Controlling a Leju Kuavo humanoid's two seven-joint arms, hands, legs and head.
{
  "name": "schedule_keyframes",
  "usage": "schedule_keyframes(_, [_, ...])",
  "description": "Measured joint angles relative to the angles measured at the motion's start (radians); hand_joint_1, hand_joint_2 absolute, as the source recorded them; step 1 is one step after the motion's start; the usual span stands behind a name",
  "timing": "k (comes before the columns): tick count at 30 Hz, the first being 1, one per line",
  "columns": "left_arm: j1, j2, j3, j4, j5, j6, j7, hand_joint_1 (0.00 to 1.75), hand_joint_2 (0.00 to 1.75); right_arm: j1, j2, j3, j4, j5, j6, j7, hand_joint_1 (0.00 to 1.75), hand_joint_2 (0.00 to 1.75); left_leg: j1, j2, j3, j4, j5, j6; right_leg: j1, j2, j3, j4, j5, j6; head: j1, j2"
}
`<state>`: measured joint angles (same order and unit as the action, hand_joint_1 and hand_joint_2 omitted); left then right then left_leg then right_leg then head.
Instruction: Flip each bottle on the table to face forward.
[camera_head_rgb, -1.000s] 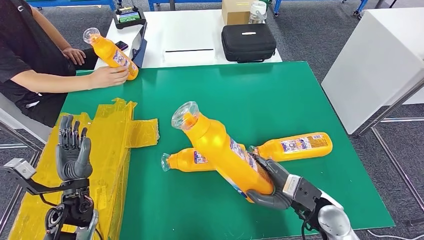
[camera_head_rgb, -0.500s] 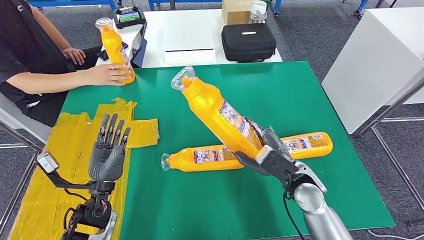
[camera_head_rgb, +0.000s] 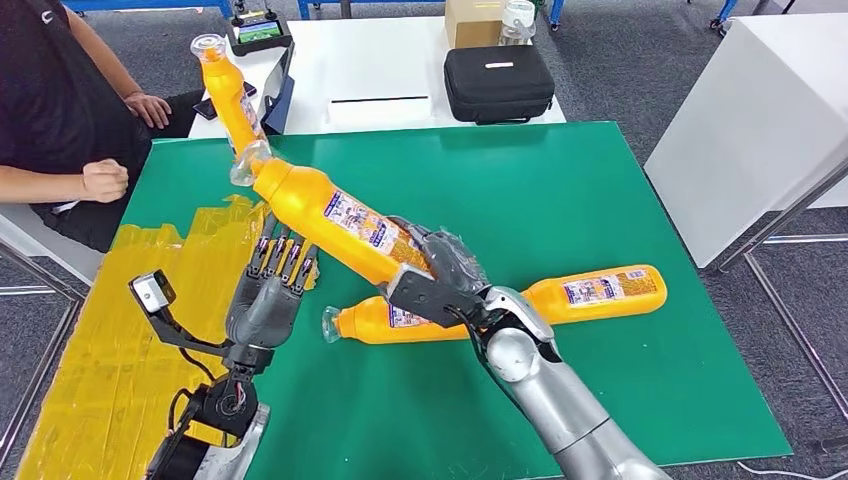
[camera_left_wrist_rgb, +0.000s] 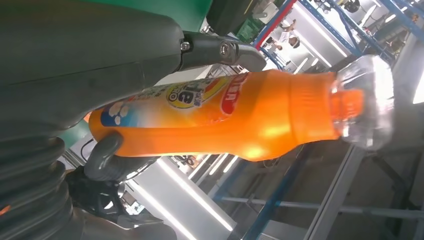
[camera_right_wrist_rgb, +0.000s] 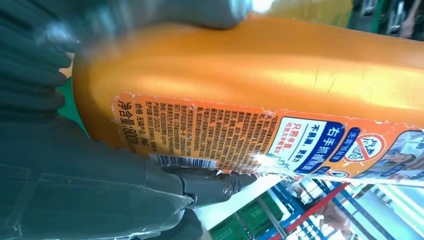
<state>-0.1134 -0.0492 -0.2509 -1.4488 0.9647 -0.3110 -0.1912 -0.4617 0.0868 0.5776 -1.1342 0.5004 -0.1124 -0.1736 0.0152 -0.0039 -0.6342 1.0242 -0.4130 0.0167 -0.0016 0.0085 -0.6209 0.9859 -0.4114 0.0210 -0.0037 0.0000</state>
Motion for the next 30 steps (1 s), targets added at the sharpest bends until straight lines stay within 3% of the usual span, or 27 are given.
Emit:
schedule_keyframes(13, [-0.01,0.0,0.005,0.021,0.007,0.023,-0.003,0.0,1.75,-0.015,0.061,0.085,0.045,0.068,0.028,0.025,1.75,1.75,0.0,0.0,0.0,0.0,0.0,0.0,0.0,0.0,0.0,0.0,0.0,0.0,0.0,0.0])
schedule_keyframes(18, [-0.006,-0.002,0.026,0.023,-0.007,0.041,-0.011,0.0,1.75,0.019,0.073,0.172,0.042,0.12,0.042,0.031,1.75,1.75,0.0,0.0,-0.001,0.0,0.0,0.0,0.0,0.0,-0.001,0.0,0.0,0.0,0.0,0.0])
schedule_keyframes(30, [0.059,-0.002,0.074,0.023,-0.021,0.046,-0.014,0.01,1.75,0.057,0.055,0.298,0.04,0.142,0.046,0.062,1.75,1.75,0.0,0.0,-0.002,0.0,-0.001,-0.001,0.0,0.0,-0.003,0.0,0.0,0.0,0.0,0.0])
